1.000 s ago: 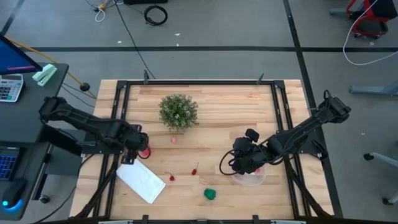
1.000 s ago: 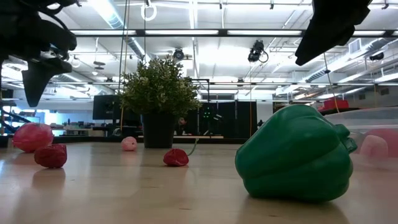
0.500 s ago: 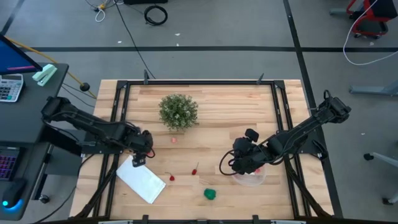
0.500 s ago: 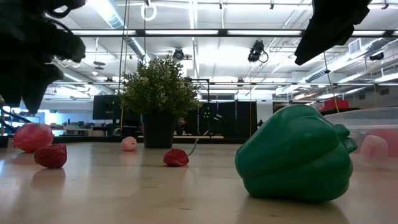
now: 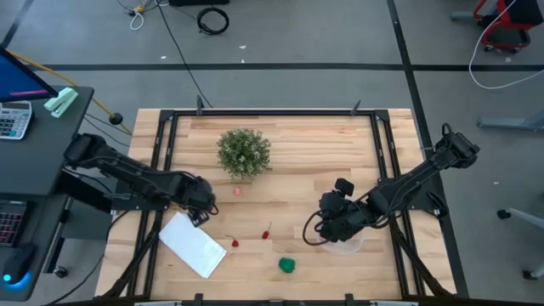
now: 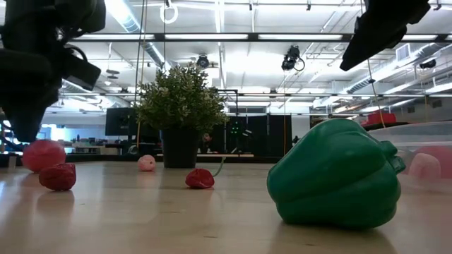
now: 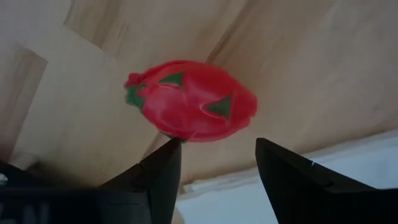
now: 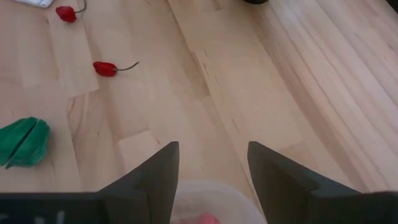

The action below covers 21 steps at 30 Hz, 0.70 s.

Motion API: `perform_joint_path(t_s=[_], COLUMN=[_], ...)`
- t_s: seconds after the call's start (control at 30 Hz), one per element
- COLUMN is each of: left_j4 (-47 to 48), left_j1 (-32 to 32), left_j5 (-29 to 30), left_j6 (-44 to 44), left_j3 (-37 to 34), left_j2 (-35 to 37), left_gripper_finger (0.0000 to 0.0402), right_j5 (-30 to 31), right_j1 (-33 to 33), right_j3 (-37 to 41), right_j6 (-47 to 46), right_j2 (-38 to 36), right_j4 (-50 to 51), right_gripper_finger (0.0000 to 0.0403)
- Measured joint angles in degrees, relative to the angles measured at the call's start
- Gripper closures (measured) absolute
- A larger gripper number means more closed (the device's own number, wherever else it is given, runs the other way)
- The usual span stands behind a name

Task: Pick and placing Produce into tupperware
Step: Put the dragonfruit into the transparent container

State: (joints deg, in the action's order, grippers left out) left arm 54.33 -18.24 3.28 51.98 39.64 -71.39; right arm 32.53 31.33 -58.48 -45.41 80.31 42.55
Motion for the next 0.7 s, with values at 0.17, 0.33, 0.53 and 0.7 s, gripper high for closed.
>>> perform_joint_path(t_s=[0.17, 0.33, 0.53, 0.7], left_j4=[-3.55, -11.5, -20.69, -25.03], left_j1=[1.78, 4.9, 8.42, 9.88], left_j5=[1.52, 1.89, 1.93, 0.32], left_j6=[-1.7, -7.51, -12.85, -13.14], left_j3=[0.0, 0.02, 0.02, 0.02], left_j2=[0.0, 0.0, 0.01, 0.0], left_gripper_finger=[0.0198, 0.0198, 0.0198, 0.0201], right_j5=[-0.02, -0.02, 0.0, -0.02], right_j1=[-0.02, -0.02, -0.05, -0.05], right_j3=[0.0, 0.0, 0.0, 0.0], right_j6=[0.5, 0.64, 0.64, 0.64], right_j2=[0.0, 0.0, 0.0, 0.0], right_j4=[-0.04, -0.27, -0.27, -0.25], right_gripper_finger=[0.0204, 0.0204, 0.0204, 0.0204])
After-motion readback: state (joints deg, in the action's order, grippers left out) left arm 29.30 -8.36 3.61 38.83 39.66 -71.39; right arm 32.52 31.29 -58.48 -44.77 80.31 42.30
